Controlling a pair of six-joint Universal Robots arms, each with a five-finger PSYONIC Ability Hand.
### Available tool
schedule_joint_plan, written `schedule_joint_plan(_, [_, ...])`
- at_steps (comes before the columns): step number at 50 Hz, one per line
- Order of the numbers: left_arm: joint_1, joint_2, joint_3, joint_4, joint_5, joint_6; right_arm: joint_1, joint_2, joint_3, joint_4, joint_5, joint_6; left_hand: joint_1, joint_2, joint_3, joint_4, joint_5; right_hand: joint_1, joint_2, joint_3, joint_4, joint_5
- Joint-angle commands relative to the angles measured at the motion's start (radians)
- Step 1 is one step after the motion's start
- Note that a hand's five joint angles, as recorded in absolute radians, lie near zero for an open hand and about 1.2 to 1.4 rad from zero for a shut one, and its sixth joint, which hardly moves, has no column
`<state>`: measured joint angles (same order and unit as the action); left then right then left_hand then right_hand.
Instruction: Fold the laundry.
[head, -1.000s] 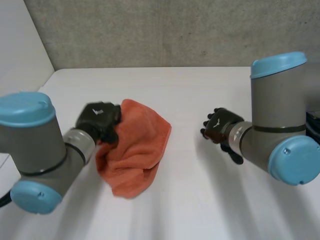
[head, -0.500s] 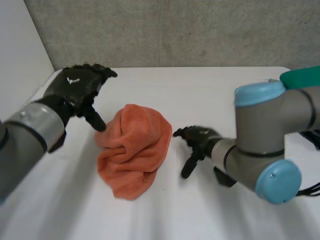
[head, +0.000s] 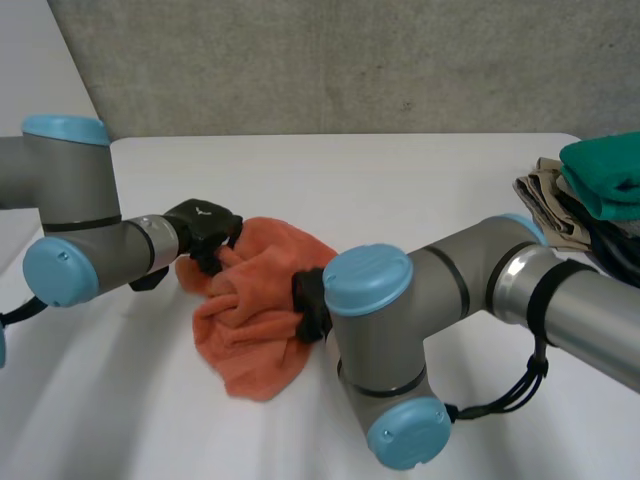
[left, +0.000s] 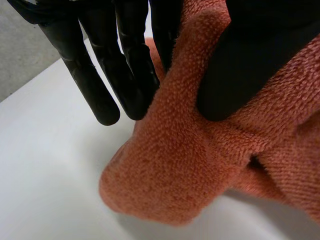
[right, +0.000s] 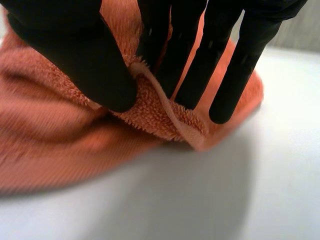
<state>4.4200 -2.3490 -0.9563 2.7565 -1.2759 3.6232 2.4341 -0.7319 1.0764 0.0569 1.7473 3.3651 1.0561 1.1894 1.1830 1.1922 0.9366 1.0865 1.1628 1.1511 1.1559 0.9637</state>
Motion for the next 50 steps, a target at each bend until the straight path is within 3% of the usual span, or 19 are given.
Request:
schedule_joint_plan(1, [-0.007, 0.203, -0.156, 0.095, -0.057, -0.158, -0.084, -0.118, 0.023, -0.104, -0.025, -0.116, 0.340, 0.207, 0.213, 0.204, 0.285, 0.310, 0.233, 0.245, 0.240, 0.258])
schedule_joint_plan(7, [-0.014, 0.434, -0.338, 0.167, -0.158, -0.270, -0.190, -0.196, -0.019, -0.123, -0.084, -0.326, 0.340, 0.207, 0.213, 0.204, 0.285, 0.310, 0.233, 0.245, 0.240, 0.258])
schedule_joint_plan(12, [-0.062, 0.627, -0.527, 0.198, -0.151, -0.360, -0.256, -0.225, -0.134, -0.092, -0.129, -0.381, 0.340, 0.207, 0.213, 0.204, 0.285, 0.310, 0.233, 0.245, 0.240, 0.258])
schedule_joint_plan(20, [-0.189, 0.767, -0.693, 0.247, -0.160, -0.446, -0.296, -0.230, -0.237, -0.035, -0.153, -0.450, 0.340, 0.207, 0.213, 0.204, 0.285, 0.310, 0.233, 0.245, 0.240, 0.258])
schedule_joint_plan(24, [-0.211, 0.793, -0.717, 0.252, -0.183, -0.486, -0.313, -0.232, -0.240, -0.071, -0.157, -0.513, 0.340, 0.207, 0.213, 0.204, 0.285, 0.310, 0.233, 0.245, 0.240, 0.258])
schedule_joint_plan(32, [-0.252, 0.708, -0.711, 0.291, -0.197, -0.558, -0.310, -0.118, -0.251, -0.222, -0.222, -0.543, 0.340, 0.207, 0.213, 0.204, 0.285, 0.310, 0.233, 0.245, 0.240, 0.258])
schedule_joint_plan(39, [-0.206, 0.452, -0.598, 0.452, -0.313, -0.453, -0.287, 0.087, -0.338, -0.311, -0.223, -0.563, 0.326, 0.193, 0.199, 0.190, 0.271, 0.310, 0.233, 0.245, 0.240, 0.258])
schedule_joint_plan(42, [-0.200, 0.383, -0.546, 0.442, -0.330, -0.430, -0.285, 0.156, -0.384, -0.341, -0.190, -0.567, 0.074, -0.059, -0.052, -0.062, 0.019, 0.310, 0.233, 0.245, 0.240, 0.258])
schedule_joint_plan(43, [-0.200, 0.344, -0.515, 0.421, -0.315, -0.436, -0.282, 0.192, -0.407, -0.357, -0.166, -0.570, -0.258, -0.391, -0.385, -0.394, -0.313, -0.182, -0.258, -0.246, -0.251, -0.234])
schedule_joint_plan(44, [-0.200, 0.329, -0.503, 0.410, -0.300, -0.442, -0.280, 0.204, -0.417, -0.364, -0.154, -0.572, -0.450, -0.583, -0.577, -0.586, -0.505, -0.582, -0.658, -0.647, -0.651, -0.634])
schedule_joint_plan(45, [-0.197, 0.318, -0.487, 0.397, -0.283, -0.446, -0.280, 0.215, -0.426, -0.367, -0.143, -0.573, -0.609, -0.742, -0.736, -0.745, -0.664, -0.827, -0.904, -0.892, -0.897, -0.879])
schedule_joint_plan(47, [-0.189, 0.319, -0.451, 0.364, -0.244, -0.455, -0.280, 0.220, -0.438, -0.364, -0.115, -0.578, -0.882, -1.015, -1.008, -1.018, -0.937, -0.912, -0.988, -0.977, -0.981, -0.964])
schedule_joint_plan(50, [-0.160, 0.350, -0.434, 0.336, -0.232, -0.474, -0.282, 0.187, -0.417, -0.342, -0.095, -0.573, -0.882, -1.015, -1.008, -1.018, -0.937, -0.912, -0.988, -0.977, -0.981, -0.964])
